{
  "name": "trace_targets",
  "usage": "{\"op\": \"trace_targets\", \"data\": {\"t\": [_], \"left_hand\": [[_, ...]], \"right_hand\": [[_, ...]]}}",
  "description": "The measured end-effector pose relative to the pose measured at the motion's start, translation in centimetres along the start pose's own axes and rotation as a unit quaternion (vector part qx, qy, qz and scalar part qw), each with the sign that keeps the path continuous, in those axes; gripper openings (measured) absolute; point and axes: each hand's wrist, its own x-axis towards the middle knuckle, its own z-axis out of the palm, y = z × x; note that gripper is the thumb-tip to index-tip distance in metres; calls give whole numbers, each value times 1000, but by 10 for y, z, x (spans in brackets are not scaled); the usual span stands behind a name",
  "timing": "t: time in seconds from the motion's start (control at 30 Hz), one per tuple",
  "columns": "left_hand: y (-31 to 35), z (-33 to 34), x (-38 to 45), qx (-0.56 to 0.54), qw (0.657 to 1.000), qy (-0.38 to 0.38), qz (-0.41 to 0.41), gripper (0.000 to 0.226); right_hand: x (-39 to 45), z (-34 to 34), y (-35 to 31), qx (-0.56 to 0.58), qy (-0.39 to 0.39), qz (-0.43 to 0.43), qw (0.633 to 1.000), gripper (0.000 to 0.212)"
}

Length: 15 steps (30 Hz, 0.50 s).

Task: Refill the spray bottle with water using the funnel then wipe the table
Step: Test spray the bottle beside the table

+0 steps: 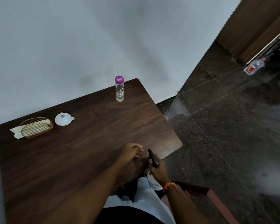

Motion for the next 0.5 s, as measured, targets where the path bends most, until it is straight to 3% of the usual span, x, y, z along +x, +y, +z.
{"op": "trace_targets", "data": {"t": [0.1,0.2,0.4,0.5], "left_hand": [[2,4,-3,-17,1000,-7,-11,22],[-3,2,-6,36,999,-12,-23,23],[-3,-2,-10,-23,998,-47,-19,19],[0,7,-9,-78,994,-68,-20,24]], "right_hand": [[9,4,0,36,28,20,999,13],[21,10,20,24,41,24,999,15],[13,4,21,29,23,24,999,47],[11,4,27,31,17,29,999,49]]}}
